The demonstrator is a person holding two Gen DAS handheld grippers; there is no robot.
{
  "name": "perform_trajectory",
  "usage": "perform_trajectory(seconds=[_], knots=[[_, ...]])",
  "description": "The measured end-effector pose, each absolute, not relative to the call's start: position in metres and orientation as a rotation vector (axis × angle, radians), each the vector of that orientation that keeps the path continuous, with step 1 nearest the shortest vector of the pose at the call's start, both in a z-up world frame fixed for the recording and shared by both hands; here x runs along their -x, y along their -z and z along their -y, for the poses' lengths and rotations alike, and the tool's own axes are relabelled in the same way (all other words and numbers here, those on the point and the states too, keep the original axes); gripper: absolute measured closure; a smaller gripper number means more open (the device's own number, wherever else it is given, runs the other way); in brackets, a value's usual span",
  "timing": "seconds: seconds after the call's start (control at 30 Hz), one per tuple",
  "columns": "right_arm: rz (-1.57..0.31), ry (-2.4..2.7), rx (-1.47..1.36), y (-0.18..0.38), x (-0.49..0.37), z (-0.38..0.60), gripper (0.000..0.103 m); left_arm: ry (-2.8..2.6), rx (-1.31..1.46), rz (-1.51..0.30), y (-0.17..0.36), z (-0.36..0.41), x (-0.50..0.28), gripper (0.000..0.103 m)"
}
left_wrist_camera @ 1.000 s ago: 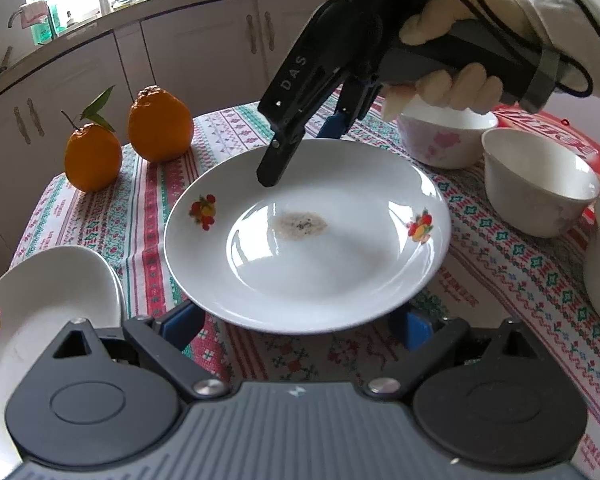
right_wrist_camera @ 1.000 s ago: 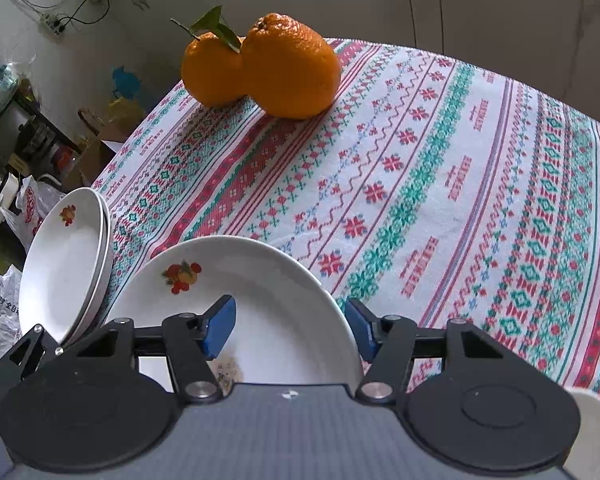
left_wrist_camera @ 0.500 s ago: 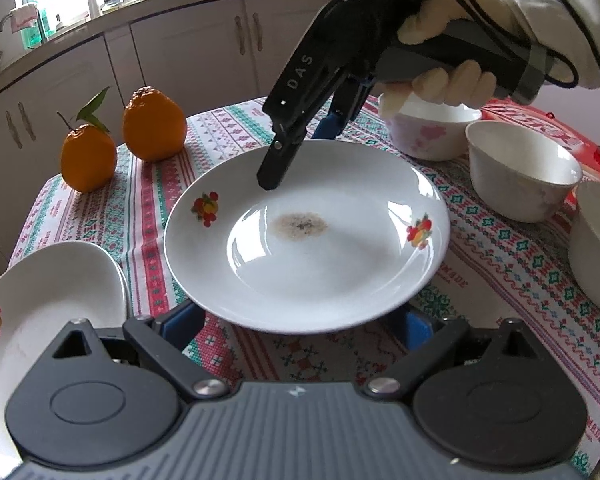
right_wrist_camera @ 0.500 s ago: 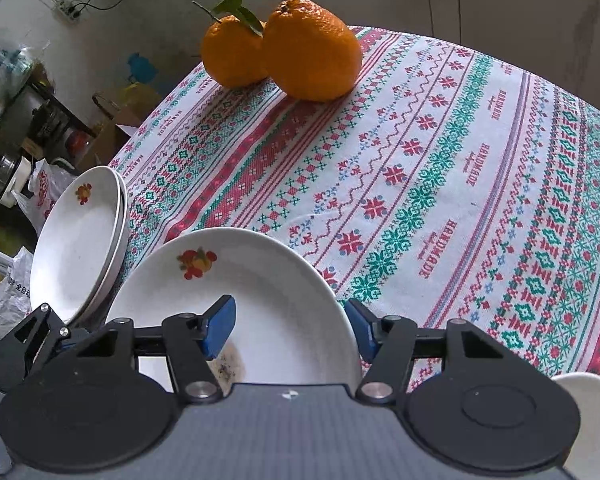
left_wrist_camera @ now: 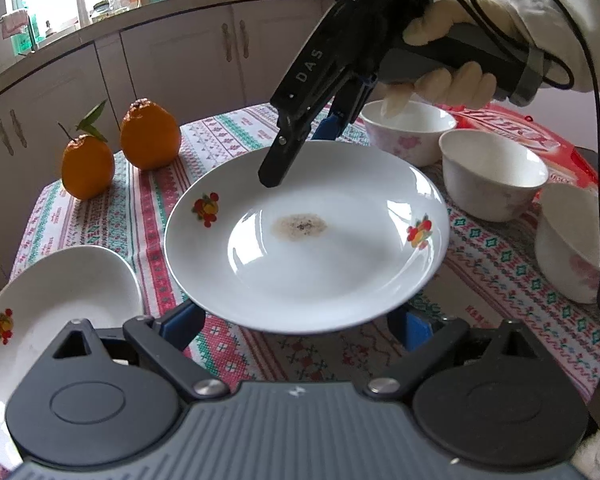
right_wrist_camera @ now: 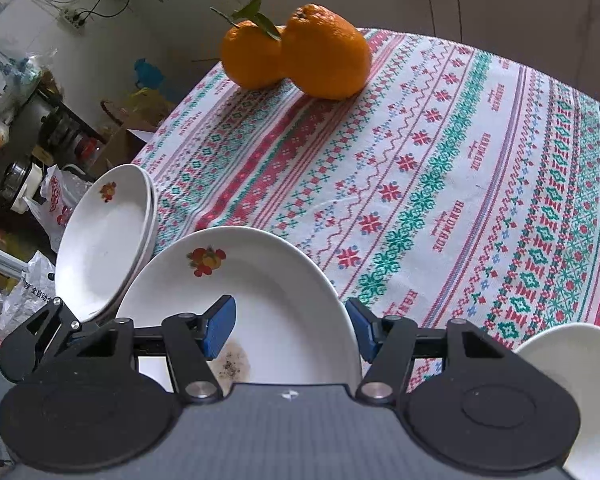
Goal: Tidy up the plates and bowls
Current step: 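Grasp the stained plate rim with the right tool and lift it toward the stack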
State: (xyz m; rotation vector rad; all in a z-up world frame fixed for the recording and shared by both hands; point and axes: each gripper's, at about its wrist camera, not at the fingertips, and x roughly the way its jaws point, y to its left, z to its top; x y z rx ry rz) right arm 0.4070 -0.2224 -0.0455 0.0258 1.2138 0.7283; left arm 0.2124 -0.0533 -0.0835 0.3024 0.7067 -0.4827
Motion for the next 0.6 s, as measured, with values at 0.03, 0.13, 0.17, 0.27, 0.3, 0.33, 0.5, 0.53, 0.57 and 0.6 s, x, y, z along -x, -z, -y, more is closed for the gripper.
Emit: perform_trajectory(seconds=[0.03,0.13,0.17,0.27,0.3,0.33,0.5,0.53,0.57,0.6], knots=[[-1.210,-0.731,-0.027,0.043,-0.405,0.222,0.037,0.482,-0.303,-0.703,0.081,0.052,-0.210,0.006],[-1.202,-0.742,-0.033,0.036,-0.401,0.220,0.037,0.479,-0.303,-0.695,0.076,0.049,-0.204,0.006],[-1.200,-0.744,-0.033,0.034,-0.399,0.218,0.037,0.477,-0.300,-0.692,0.074,0.048,-0.202,0.006],[-1.191,-0.750,-0.024,0.028,-0.396,0.212,0.037,0.468,-0.292,-0.686,0.069,0.044,-0.196,0.006],[-1.187,-0.754,-0.019,0.026,-0.395,0.209,0.037,0.465,-0.289,-0.684,0.067,0.042,-0.195,0.006],[-1.184,-0.757,-0.016,0.024,-0.394,0.206,0.037,0.462,-0.283,-0.681,0.065,0.039,-0.194,0.006],[-1.167,-0.784,0.007,0.015,-0.392,0.187,0.037,0.438,-0.266,-0.669,0.057,0.024,-0.188,0.006],[-1.165,-0.790,0.012,0.013,-0.392,0.182,0.037,0.432,-0.264,-0.668,0.056,0.020,-0.187,0.006],[-1.162,-0.796,0.018,0.012,-0.392,0.177,0.037,0.424,-0.260,-0.667,0.055,0.016,-0.186,0.006],[-1.160,-0.801,0.025,0.011,-0.392,0.171,0.037,0.417,-0.257,-0.667,0.054,0.012,-0.185,0.006]])
